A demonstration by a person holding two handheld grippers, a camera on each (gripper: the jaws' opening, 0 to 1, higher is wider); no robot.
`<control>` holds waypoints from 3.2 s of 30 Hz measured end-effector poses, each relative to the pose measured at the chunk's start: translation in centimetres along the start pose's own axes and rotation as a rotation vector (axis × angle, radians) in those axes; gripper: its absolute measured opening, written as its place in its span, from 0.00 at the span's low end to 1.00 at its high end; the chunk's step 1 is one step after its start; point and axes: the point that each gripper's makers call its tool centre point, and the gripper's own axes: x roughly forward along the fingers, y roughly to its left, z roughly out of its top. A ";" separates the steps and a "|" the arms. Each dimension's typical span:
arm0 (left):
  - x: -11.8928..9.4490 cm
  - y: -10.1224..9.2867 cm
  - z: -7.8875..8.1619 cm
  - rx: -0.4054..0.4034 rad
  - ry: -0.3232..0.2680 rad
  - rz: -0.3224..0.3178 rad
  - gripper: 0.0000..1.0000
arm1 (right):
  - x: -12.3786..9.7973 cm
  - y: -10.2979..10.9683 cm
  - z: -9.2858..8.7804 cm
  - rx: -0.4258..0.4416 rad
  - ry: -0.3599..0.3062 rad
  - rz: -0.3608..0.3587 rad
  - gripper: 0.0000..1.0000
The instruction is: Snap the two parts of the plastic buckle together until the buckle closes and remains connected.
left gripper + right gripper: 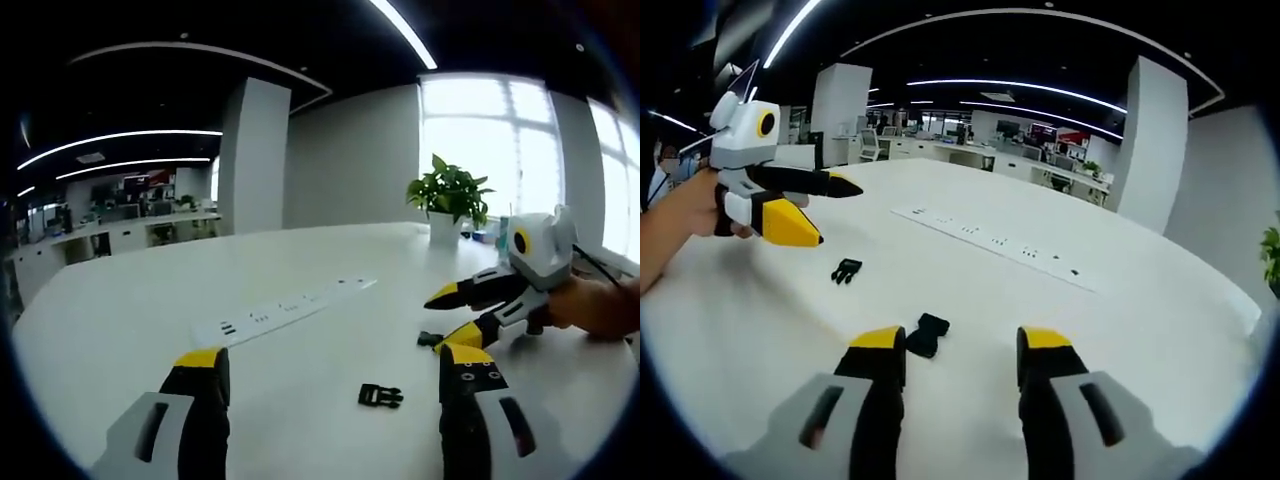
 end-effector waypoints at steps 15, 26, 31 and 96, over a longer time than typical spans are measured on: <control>-0.1 0.0 0.1 -0.014 -0.006 -0.007 0.87 | 0.4 0.5 0.2 0.011 -0.001 0.098 0.27; 0.0 0.1 0.2 -0.019 -0.007 -0.008 0.87 | 0.3 1.4 0.0 0.009 -0.013 0.151 0.19; 0.0 0.3 0.2 -0.021 -0.009 -0.008 0.87 | 0.3 1.7 0.0 0.033 -0.019 0.185 0.18; 0.1 0.4 -0.2 0.010 0.008 0.002 0.88 | 0.4 1.6 0.1 0.070 -0.013 0.133 0.12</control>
